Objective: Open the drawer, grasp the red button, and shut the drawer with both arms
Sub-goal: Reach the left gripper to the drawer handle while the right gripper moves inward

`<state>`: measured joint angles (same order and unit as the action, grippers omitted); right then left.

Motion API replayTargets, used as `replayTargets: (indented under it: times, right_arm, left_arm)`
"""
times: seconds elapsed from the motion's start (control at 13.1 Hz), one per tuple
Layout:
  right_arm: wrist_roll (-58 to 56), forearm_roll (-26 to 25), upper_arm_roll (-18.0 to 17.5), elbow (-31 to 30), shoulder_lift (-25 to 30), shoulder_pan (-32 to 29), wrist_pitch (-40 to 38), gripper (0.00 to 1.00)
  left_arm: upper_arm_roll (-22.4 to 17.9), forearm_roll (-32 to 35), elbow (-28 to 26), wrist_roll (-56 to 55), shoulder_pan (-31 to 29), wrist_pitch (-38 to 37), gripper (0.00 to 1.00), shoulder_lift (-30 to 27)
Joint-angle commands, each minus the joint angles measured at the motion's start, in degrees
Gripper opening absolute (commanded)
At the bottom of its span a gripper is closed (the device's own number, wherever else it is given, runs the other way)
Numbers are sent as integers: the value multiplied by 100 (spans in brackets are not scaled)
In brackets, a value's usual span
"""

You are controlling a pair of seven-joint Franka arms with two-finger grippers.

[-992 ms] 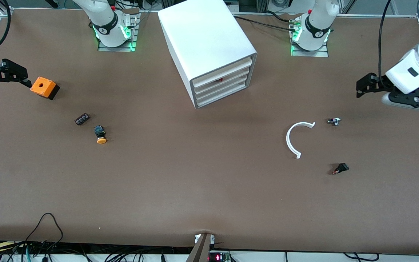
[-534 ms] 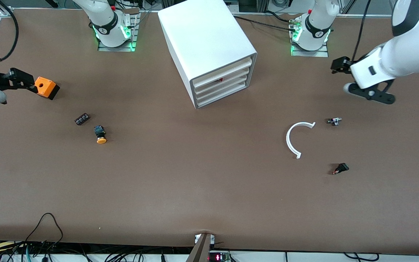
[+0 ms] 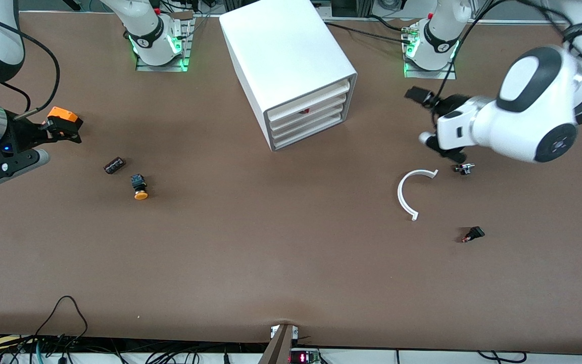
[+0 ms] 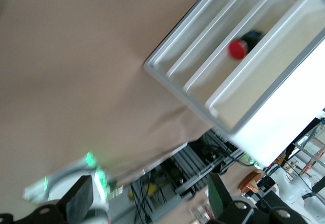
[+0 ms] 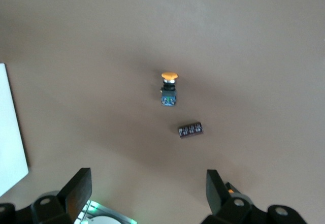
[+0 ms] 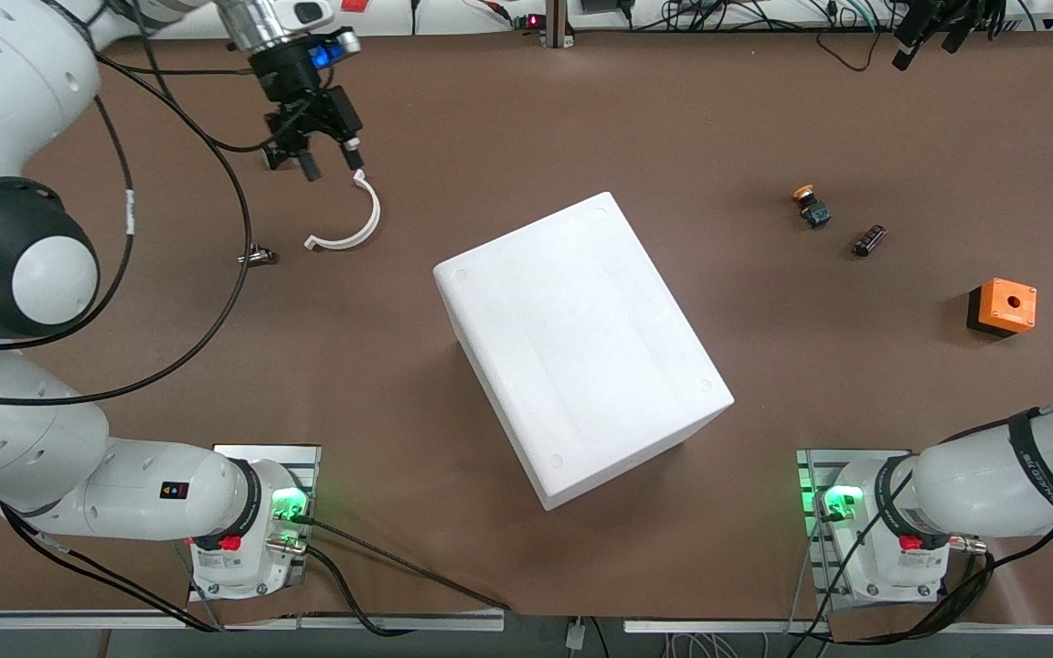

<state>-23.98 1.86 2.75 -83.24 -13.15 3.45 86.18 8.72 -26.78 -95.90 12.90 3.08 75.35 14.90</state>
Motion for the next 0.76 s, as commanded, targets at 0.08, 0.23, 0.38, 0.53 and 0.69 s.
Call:
replayTargets:
  times: [0.08, 0.23, 0.38, 0.53, 0.69]
  right_arm:
    - [-63, 95, -2, 80, 23, 130, 22, 100]
    - [-80, 183, -11, 63, 6, 121, -21, 100]
    - [-80, 490, -64, 63, -160, 165, 48, 100]
    - [-115, 579, -125, 89, -354, 331, 257, 100]
    - [-684, 500, -126, 89, -521, 463, 522, 100]
  left_arm:
    - [454, -380, -244, 747, -35, 1347, 100, 31]
    - [691, -1290, -1032, 1064, -35, 2391, 100, 22]
    - [938, -2344, -1649, 1642, -62, 3141, 100, 30]
    - [947, -3294, -2036, 2441, -44, 3144, 100, 189]
    - [947, -3876, -2589, 3354, -105, 3127, 100, 259]
